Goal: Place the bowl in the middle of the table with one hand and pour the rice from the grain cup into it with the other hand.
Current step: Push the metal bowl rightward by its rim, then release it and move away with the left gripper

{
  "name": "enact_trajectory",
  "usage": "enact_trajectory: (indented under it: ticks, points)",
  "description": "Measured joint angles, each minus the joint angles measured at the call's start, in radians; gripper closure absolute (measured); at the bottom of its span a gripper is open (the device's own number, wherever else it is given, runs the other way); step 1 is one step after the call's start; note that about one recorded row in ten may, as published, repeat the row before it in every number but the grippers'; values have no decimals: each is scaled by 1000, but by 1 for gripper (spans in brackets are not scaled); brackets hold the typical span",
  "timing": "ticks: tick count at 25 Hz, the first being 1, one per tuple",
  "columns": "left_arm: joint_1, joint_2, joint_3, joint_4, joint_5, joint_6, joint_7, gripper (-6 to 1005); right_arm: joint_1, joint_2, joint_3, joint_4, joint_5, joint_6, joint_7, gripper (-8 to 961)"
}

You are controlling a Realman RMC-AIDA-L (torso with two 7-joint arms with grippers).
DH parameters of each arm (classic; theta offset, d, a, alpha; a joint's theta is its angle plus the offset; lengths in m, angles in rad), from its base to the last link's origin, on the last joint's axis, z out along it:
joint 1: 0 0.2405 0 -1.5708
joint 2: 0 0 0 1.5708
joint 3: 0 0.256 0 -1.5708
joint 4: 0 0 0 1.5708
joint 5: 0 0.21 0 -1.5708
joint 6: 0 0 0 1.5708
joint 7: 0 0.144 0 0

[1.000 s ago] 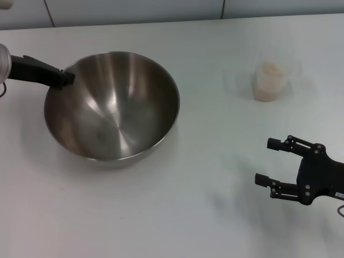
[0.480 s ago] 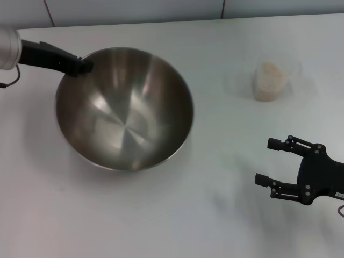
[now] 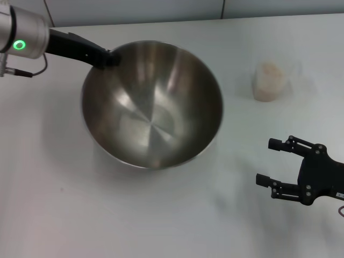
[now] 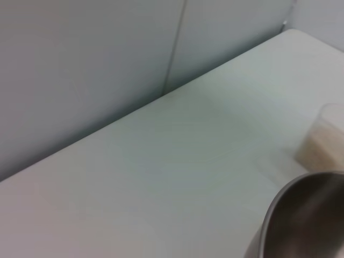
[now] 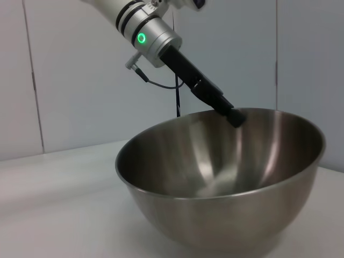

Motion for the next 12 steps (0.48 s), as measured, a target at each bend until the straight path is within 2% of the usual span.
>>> enact_trajectory:
  ticks: [10, 12]
  points:
    - [-31, -1, 68, -61, -62, -69, 0, 955, -1, 0, 0, -2, 0, 0, 0, 126]
    - [-51, -1, 90, -111, -87, -112, 8, 955, -1, 0, 0, -2, 0, 0, 0, 126]
